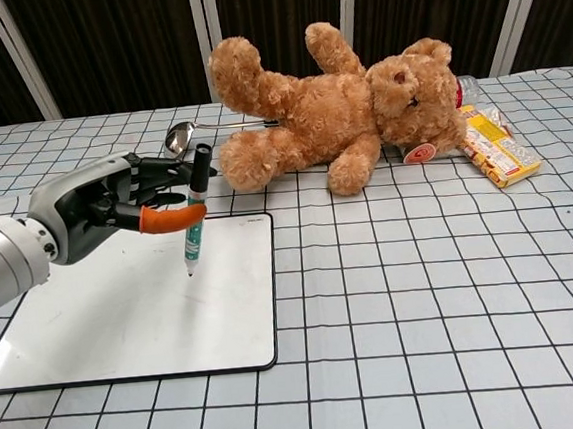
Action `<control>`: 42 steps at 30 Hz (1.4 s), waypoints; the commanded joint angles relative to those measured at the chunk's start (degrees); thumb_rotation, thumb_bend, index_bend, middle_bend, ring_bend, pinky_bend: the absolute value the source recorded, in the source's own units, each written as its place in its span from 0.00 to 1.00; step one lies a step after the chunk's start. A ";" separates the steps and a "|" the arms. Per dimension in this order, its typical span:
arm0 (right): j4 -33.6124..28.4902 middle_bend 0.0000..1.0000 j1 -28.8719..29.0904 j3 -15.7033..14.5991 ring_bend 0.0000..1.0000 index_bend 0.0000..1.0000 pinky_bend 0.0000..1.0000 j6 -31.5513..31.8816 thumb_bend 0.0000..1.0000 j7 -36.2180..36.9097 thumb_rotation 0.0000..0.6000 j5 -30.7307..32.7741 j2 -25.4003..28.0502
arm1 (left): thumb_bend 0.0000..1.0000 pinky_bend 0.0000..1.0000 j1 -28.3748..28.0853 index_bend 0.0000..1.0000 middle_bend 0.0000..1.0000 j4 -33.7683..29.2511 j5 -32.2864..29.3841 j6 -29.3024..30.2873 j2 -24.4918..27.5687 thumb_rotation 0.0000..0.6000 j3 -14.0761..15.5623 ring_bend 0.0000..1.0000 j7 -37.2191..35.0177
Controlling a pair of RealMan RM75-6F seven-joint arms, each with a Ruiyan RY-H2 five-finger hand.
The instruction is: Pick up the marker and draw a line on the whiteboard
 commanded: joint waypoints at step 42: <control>-0.15 0.00 -0.50 0.05 0.00 0.00 0.00 -0.13 0.21 0.93 1.00 0.72 0.50 | 0.44 0.01 -1.36 0.77 0.16 7.40 1.13 0.55 -2.31 1.00 0.38 0.00 -3.12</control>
